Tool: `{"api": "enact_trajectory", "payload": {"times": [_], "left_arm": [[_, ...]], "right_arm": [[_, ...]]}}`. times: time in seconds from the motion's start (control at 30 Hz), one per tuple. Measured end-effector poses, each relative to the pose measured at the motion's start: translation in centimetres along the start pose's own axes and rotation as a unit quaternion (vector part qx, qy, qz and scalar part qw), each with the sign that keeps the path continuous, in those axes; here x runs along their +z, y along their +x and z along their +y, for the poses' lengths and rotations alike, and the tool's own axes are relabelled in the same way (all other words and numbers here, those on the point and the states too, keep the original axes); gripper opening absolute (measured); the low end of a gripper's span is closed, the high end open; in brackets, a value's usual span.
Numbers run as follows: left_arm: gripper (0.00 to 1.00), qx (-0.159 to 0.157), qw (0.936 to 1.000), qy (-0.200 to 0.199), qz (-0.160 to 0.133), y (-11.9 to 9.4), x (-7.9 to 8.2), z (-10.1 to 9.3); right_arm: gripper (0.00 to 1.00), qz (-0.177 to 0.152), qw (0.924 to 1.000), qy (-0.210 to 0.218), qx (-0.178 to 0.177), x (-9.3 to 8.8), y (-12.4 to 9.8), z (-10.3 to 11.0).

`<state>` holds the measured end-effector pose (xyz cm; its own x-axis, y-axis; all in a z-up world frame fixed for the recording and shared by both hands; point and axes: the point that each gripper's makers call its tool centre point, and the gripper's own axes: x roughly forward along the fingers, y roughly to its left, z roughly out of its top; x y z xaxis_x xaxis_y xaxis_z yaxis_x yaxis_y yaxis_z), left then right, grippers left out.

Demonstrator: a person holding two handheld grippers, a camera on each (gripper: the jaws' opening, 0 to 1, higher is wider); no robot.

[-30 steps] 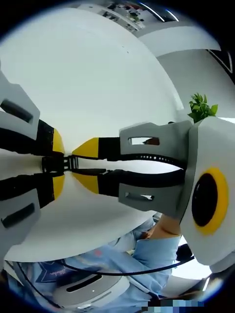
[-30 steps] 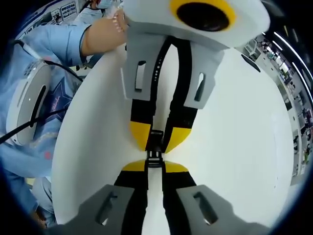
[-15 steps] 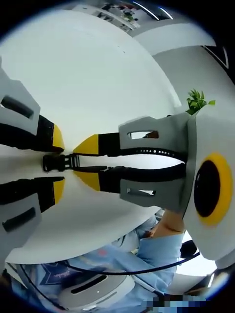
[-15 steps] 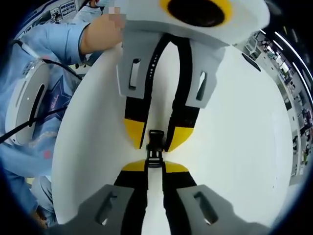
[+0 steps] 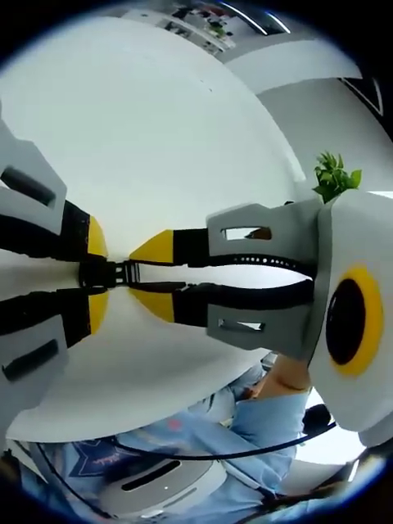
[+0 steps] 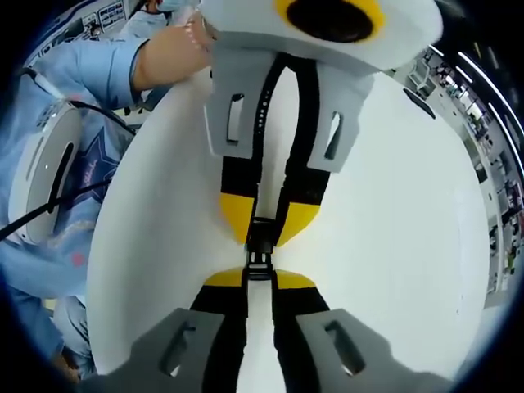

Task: Snap the two parts of the plastic buckle together until the buckle closes and remains connected.

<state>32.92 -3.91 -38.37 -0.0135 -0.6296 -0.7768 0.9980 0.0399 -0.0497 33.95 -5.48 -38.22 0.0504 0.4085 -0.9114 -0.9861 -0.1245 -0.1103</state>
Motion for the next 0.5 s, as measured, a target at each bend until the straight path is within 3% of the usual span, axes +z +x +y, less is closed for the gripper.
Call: {"api": "enact_trajectory", "payload": {"times": [0.5], "left_arm": [[0.08,0.02,0.9996,-0.02,0.006,-0.02,0.11,0.35]], "right_arm": [[0.08,0.001,0.9989,0.038,-0.025,0.01,0.07,-0.04]]}}
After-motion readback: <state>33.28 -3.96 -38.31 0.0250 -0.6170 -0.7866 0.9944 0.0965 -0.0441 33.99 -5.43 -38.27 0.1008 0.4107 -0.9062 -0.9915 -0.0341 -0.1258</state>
